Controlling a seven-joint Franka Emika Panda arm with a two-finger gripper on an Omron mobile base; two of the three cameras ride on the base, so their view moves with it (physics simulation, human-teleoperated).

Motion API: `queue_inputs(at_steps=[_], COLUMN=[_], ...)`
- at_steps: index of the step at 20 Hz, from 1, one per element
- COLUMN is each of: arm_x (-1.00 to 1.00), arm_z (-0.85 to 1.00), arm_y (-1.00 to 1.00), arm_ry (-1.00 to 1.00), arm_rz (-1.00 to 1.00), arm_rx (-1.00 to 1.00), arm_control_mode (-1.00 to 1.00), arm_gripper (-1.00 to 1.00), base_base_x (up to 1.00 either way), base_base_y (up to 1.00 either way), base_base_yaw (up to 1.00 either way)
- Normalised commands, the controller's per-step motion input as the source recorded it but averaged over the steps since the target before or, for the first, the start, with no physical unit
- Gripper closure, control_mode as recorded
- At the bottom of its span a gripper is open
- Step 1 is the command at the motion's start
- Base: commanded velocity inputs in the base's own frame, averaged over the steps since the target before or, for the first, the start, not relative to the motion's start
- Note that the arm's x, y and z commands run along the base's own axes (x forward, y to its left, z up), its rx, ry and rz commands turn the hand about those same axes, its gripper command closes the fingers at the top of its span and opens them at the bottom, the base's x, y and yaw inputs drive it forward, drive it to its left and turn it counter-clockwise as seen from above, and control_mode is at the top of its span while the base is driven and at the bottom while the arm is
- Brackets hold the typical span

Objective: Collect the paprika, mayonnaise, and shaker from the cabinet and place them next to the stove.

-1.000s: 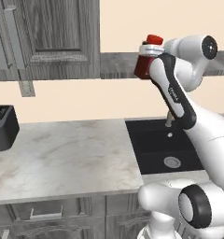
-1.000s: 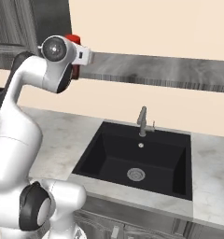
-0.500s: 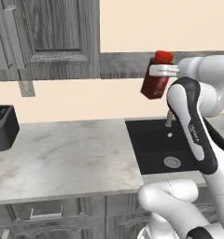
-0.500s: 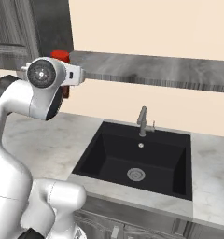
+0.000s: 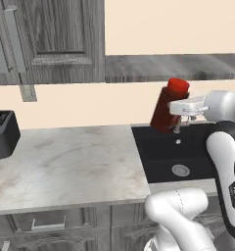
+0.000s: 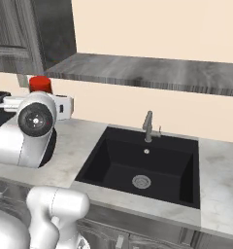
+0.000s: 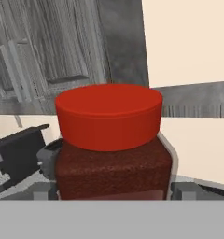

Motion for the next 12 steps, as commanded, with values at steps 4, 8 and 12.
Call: queue_inputs(at_steps=[4,8,12], arm_x=[0.00,0.00,0.00], arm_z=[0.00,0.00,0.00], arm_y=[0.00,0.00,0.00], arm_ry=[0.00,0.00,0.00], arm_rz=[0.00,0.00,0.00], arm_rx=[0.00,0.00,0.00], arm_control_mode=[1.00,1.00,1.00], arm_gripper=[1.00,1.00,1.00], base_base_x=[-0.96,-0.69,-0.38], base_base_y=[0.43,0.86,1.00], base_base_yaw=[0.22,0.25,0.26])
